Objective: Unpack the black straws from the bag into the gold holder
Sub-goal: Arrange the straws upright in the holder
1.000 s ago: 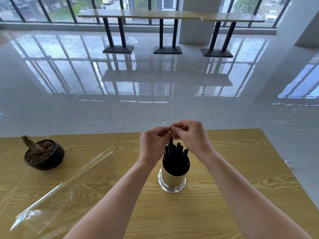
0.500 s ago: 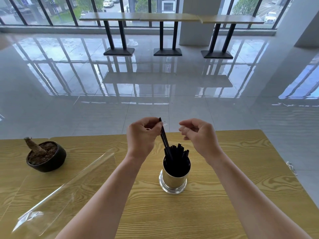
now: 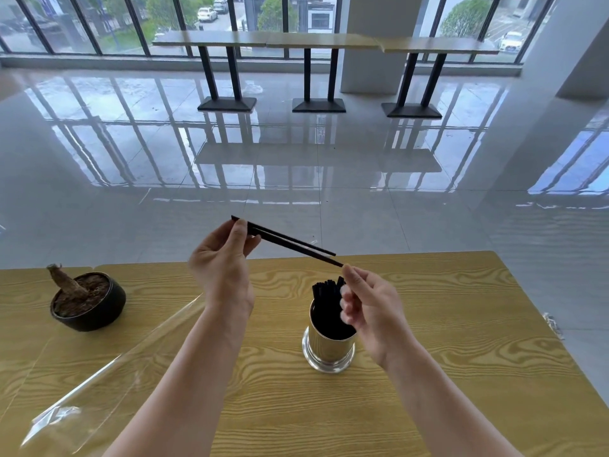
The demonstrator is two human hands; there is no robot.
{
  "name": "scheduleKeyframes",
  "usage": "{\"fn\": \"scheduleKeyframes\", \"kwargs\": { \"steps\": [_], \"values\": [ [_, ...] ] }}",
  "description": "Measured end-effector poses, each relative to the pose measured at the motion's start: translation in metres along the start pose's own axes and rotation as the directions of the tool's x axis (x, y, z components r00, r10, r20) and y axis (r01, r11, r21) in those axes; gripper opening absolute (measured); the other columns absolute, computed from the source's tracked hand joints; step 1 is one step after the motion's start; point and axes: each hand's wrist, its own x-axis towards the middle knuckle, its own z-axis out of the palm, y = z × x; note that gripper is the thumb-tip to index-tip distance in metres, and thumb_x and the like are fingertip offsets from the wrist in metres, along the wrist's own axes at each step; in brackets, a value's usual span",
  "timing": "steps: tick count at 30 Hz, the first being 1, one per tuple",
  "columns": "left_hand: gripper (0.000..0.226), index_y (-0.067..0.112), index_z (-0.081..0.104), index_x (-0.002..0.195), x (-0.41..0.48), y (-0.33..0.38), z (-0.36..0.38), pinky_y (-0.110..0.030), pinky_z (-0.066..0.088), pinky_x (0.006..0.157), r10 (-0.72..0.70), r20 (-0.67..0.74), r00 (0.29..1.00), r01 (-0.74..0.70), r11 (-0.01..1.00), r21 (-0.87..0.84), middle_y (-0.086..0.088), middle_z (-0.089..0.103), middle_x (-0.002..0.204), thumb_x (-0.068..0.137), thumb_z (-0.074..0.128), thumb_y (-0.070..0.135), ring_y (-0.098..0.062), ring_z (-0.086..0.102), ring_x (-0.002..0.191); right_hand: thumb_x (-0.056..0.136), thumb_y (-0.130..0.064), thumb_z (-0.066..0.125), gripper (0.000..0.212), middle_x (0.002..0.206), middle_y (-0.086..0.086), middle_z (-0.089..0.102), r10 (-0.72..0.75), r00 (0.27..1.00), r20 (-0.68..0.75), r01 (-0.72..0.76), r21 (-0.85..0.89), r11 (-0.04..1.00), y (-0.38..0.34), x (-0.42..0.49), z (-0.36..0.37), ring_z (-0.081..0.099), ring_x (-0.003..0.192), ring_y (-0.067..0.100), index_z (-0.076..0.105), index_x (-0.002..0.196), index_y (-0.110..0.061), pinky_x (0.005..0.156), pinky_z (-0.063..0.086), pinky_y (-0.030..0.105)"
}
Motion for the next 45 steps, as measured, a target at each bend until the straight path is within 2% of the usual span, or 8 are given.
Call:
{"fn": "scheduleKeyframes", "kwargs": {
  "steps": [5, 14, 17, 20, 25, 28, 31, 45],
  "values": [
    [0.008, 0.01, 0.074, 0.081, -0.006, -0.004, -0.002, -0.024, 0.06, 0.067, -0.055, -0.025, 0.998, 0.054, 0.997, -0.049, 0.004, 0.075, 0.067, 0.084, 0.078, 0.003, -0.012, 0.072, 0.065, 0.084, -0.032, 0.078, 0.036, 0.075, 0.004, 0.064, 0.13, 0.991, 0.039, -0.135, 0.249, 0.959, -0.001, 0.001, 0.022, 0.057, 0.062, 0.014, 0.061, 0.103, -0.008, 0.056, 0.052, 0.025],
    [0.011, 0.006, 0.068, 0.078, -0.013, -0.029, -0.024, -0.025, 0.06, 0.066, -0.324, 0.05, 0.945, 0.328, 0.928, -0.175, -0.002, 0.072, 0.069, 0.083, 0.075, -0.001, -0.015, 0.073, 0.067, 0.091, -0.012, 0.07, 0.023, 0.084, 0.009, 0.07, 0.069, 0.997, -0.033, -0.044, 0.49, 0.871, -0.014, 0.012, 0.035, 0.067, 0.07, 0.018, 0.071, 0.11, 0.001, 0.063, 0.06, 0.027],
    [0.005, 0.002, 0.067, 0.085, -0.016, -0.043, -0.035, -0.027, 0.061, 0.065, -0.481, 0.142, 0.865, 0.499, 0.854, -0.145, -0.01, 0.07, 0.077, 0.086, 0.07, -0.002, -0.02, 0.07, 0.071, 0.095, -0.012, 0.067, 0.009, 0.08, 0.007, 0.071, -0.091, 0.987, -0.132, 0.13, 0.317, 0.939, -0.016, 0.016, 0.029, 0.068, 0.068, 0.019, 0.073, 0.095, -0.004, 0.065, 0.061, 0.031],
    [0.011, 0.002, 0.066, 0.097, -0.022, -0.056, -0.043, -0.033, 0.062, 0.066, -0.539, 0.184, 0.822, 0.542, 0.839, 0.04, -0.013, 0.069, 0.079, 0.087, 0.068, -0.003, -0.023, 0.068, 0.069, 0.097, -0.017, 0.064, 0.015, 0.066, 0.004, 0.069, -0.391, 0.909, -0.141, 0.374, -0.134, 0.918, -0.025, 0.016, 0.017, 0.068, 0.057, 0.02, 0.07, 0.087, -0.009, 0.062, 0.061, 0.037],
    [0.021, 0.011, 0.069, 0.107, -0.029, -0.067, -0.044, -0.031, 0.062, 0.071, -0.419, 0.261, 0.87, 0.239, 0.82, 0.52, -0.013, 0.074, 0.098, 0.087, 0.069, 0.005, -0.023, 0.073, 0.081, 0.099, -0.023, 0.061, 0.016, 0.06, 0.001, 0.069, -0.611, 0.791, -0.005, 0.495, -0.582, 0.646, -0.051, 0.018, -0.015, 0.067, 0.049, 0.017, 0.066, 0.085, -0.018, 0.053, 0.059, 0.043],
    [0.022, 0.02, 0.069, 0.108, -0.036, -0.073, -0.04, -0.037, 0.062, 0.076, -0.323, 0.353, 0.878, -0.049, 0.673, 0.738, -0.003, 0.072, 0.095, 0.088, 0.067, 0.01, -0.021, 0.071, 0.087, 0.1, -0.023, 0.059, 0.02, 0.057, -0.001, 0.068, -0.607, 0.789, 0.095, 0.451, -0.761, 0.467, -0.054, 0.02, -0.026, 0.065, 0.045, 0.008, 0.062, 0.08, -0.022, 0.047, 0.056, 0.028],
    [0.026, 0.021, 0.065, 0.114, -0.041, -0.081, -0.037, -0.033, 0.059, 0.079, -0.277, 0.44, 0.854, -0.26, 0.505, 0.823, 0.004, 0.068, 0.095, 0.089, 0.068, 0.018, -0.012, 0.066, 0.085, 0.099, -0.023, 0.06, 0.02, 0.058, -0.001, 0.066, -0.522, 0.839, 0.151, 0.378, -0.853, 0.361, -0.04, 0.021, -0.027, 0.066, 0.047, 0.006, 0.062, 0.08, -0.018, 0.052, 0.06, 0.038],
    [0.017, 0.021, 0.073, 0.102, -0.054, -0.09, -0.024, -0.031, 0.055, 0.076, -0.129, 0.564, 0.816, -0.443, 0.487, 0.753, 0.006, 0.068, 0.09, 0.087, 0.067, 0.017, -0.01, 0.063, 0.082, 0.093, -0.025, 0.069, 0.01, 0.067, -0.008, 0.07, -0.308, 0.943, 0.129, 0.243, -0.897, 0.368, 0.017, 0.033, -0.022, 0.068, 0.047, 0.007, 0.073, 0.085, -0.02, 0.054, 0.059, 0.041]
  ]
}}
